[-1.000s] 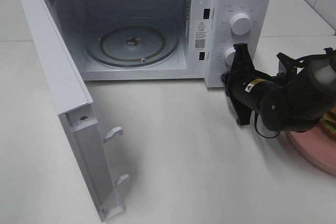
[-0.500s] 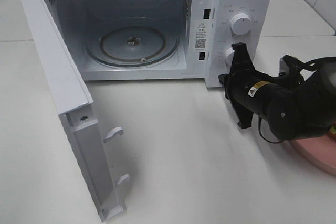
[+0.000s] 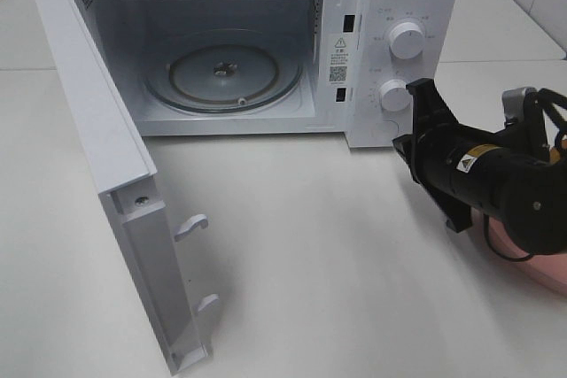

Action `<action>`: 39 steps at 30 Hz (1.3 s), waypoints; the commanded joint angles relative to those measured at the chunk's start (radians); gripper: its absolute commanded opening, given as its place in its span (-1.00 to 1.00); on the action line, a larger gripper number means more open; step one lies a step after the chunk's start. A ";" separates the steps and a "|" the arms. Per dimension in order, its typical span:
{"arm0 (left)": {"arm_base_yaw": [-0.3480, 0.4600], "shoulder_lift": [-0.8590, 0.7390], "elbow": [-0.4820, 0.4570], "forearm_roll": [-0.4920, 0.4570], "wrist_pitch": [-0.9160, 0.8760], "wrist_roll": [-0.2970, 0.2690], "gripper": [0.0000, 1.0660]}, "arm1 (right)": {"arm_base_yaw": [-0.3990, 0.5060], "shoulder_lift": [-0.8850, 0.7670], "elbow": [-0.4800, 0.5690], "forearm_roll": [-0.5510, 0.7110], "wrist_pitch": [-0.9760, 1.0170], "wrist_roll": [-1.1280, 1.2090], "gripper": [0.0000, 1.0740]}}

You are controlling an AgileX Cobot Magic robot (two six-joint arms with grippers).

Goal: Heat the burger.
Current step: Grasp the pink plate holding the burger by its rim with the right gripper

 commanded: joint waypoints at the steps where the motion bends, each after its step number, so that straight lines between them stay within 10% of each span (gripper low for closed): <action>1: 0.003 -0.024 0.003 -0.010 -0.011 0.001 0.89 | 0.001 -0.096 0.016 -0.004 0.157 -0.204 -1.00; 17: 0.003 -0.024 0.003 -0.010 -0.011 0.001 0.89 | -0.014 -0.361 -0.086 -0.042 0.939 -0.870 -0.79; 29: 0.003 -0.024 0.003 -0.010 -0.011 0.001 0.89 | -0.031 -0.338 -0.233 -0.335 1.201 -0.934 0.89; 39: 0.003 -0.024 0.003 -0.010 -0.011 0.001 0.89 | -0.144 -0.293 -0.294 -0.455 1.310 -0.926 0.83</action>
